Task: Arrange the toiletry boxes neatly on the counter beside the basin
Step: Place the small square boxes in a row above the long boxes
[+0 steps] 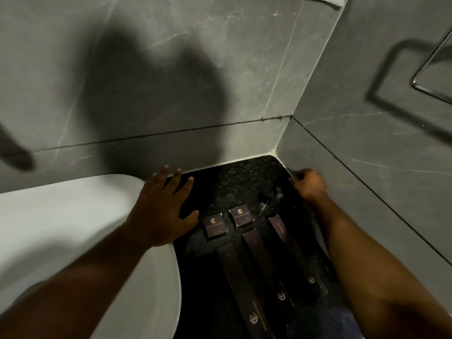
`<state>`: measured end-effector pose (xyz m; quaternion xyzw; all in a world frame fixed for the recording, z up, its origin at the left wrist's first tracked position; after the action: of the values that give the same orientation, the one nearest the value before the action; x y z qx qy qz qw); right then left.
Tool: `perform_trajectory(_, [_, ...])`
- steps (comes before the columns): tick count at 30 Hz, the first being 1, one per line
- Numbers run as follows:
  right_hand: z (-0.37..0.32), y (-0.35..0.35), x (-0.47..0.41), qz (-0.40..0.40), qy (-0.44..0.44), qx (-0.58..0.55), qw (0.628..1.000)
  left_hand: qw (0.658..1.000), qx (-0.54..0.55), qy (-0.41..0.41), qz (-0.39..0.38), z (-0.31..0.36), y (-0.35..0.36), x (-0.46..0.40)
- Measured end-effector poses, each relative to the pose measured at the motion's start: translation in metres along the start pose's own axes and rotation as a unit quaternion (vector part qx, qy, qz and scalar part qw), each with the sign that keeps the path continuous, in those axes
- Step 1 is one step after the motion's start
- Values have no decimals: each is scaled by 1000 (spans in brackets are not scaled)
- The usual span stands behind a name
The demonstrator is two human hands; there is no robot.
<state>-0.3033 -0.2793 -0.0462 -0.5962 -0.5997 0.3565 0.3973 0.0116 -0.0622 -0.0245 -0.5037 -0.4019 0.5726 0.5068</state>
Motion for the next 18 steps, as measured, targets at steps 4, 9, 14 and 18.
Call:
perform_trajectory(4, [0, 23, 4, -77, -29, 45, 996, 1000, -5, -4, -1, -1, 2, 0])
perform_trajectory(9, [-10, 35, 4, -74, -45, 119, 989, 1000, -7, -4, -1, -1, 2, 0])
perform_trajectory(14, [-17, 36, -2, -107, -32, 132, 985, 1000, -9, -5, 1, 0, 1, 0])
perform_trajectory(18, [-4, 27, -5, -91, 18, -7, 996, 1000, -9, -1, 1, -1, 2, 0])
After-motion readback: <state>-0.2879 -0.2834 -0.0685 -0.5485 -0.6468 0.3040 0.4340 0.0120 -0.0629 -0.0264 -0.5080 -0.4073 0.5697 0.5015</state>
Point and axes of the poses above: each hand's wrist, its own x-axis away from the middle knuckle, its own y-axis out of the palm, z = x × y, the point moved 4 cm from there along -x, towards the middle knuckle, and after that the axes turned 2 degrees about z, right-handed, at the moved point
